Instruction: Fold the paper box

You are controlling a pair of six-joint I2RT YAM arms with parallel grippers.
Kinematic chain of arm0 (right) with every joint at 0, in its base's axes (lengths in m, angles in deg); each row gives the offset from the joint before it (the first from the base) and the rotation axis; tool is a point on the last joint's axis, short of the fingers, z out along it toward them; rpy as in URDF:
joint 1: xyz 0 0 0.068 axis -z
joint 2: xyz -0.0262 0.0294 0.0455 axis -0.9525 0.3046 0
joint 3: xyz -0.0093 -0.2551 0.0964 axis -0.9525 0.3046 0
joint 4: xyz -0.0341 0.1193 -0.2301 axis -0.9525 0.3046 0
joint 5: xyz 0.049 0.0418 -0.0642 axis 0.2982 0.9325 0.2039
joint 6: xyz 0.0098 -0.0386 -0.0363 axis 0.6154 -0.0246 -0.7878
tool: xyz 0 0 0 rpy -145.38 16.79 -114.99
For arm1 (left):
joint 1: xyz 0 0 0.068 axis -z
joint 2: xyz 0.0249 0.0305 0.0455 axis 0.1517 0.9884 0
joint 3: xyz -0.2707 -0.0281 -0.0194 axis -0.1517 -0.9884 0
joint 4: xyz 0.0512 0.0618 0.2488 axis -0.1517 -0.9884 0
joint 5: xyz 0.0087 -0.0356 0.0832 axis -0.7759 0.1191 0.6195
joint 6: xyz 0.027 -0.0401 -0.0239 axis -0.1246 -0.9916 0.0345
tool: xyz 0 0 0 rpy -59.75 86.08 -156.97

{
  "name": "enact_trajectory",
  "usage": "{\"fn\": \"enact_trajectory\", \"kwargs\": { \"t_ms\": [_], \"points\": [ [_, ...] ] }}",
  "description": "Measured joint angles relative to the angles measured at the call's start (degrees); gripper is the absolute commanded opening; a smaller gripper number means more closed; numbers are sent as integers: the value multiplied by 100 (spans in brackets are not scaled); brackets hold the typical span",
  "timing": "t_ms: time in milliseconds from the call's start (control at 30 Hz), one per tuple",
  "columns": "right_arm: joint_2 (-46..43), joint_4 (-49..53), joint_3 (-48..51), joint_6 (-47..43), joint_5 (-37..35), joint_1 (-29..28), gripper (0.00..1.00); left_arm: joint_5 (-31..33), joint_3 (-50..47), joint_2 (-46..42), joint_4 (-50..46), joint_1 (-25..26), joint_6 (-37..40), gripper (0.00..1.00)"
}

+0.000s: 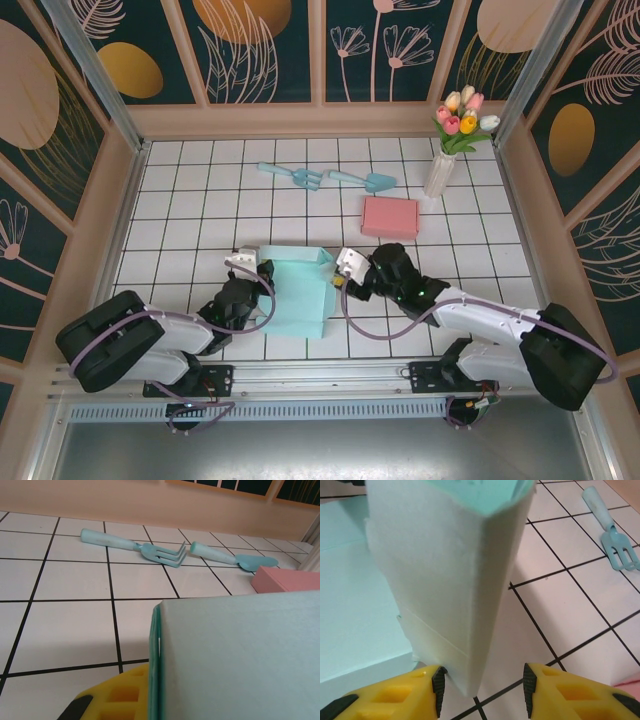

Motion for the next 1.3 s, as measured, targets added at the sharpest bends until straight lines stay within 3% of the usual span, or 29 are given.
{"fn": "enact_trajectory", "kwargs": {
  "t_ms": [433,867,1300],
  "points": [
    [752,-553,-260,538,-599,-662,42,133,256,553,-66,-28,-284,0],
    [2098,-1320,-833,1390,-2557,-1058,41,680,463,485,-905,48,-813,0],
    [2732,-2190,-1056,1917,-4100,-1217,17,1397,1036,343,-2315,369,-1950,0]
  ]
}}
